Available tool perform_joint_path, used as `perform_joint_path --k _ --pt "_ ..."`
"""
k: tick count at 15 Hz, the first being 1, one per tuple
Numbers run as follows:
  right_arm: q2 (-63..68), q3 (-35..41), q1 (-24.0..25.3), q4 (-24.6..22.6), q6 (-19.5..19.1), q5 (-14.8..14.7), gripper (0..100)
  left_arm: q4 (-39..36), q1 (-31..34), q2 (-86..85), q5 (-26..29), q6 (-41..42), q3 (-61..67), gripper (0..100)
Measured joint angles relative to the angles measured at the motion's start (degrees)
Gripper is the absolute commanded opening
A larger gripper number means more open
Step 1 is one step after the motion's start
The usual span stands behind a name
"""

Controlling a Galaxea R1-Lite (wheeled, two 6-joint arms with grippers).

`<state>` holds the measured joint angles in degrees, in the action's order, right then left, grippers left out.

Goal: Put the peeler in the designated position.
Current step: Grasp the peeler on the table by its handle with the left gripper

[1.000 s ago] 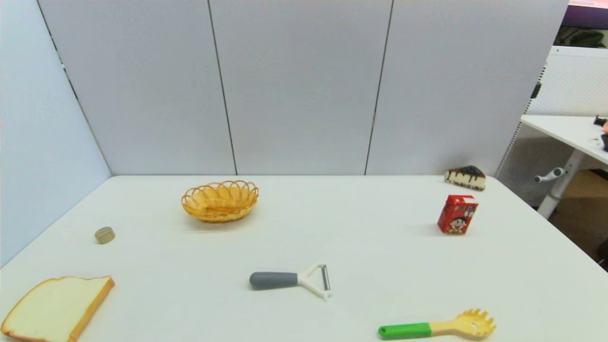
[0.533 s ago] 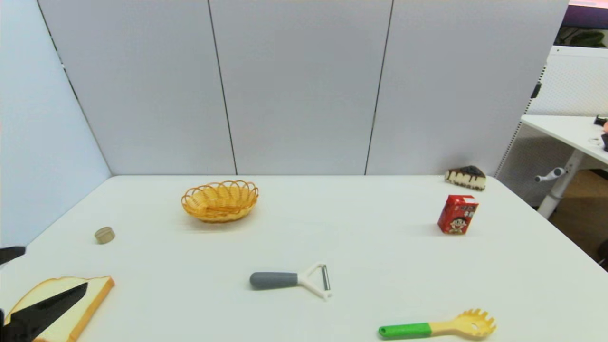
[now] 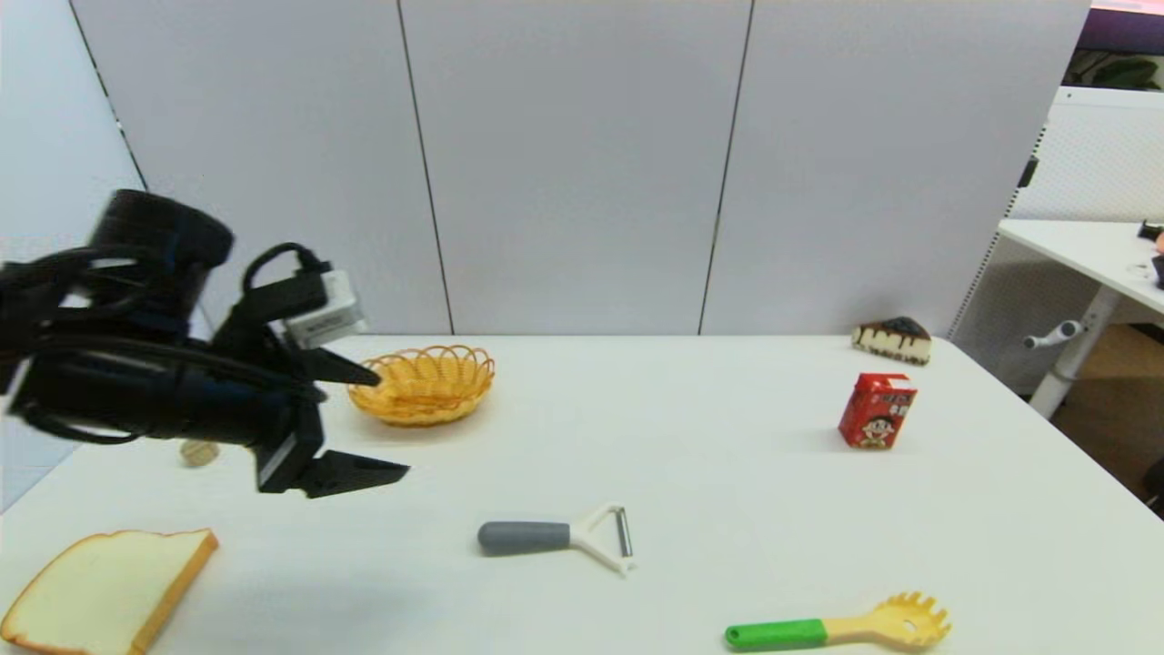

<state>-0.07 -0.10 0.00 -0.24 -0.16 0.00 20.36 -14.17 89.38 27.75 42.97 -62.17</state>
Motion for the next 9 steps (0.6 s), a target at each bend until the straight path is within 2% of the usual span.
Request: perform_joint_path --k 4,9 --pt "0.00 0.00 0.00 0.02 0.00 0.00 100 -1.32 -10.50 13.79 4.50 1.76 -7.59 100" --pt "0.00 0.00 0.00 0.02 0.00 0.00 100 -3.46 -15.96 22.44 5.46 1.57 -8.50 100"
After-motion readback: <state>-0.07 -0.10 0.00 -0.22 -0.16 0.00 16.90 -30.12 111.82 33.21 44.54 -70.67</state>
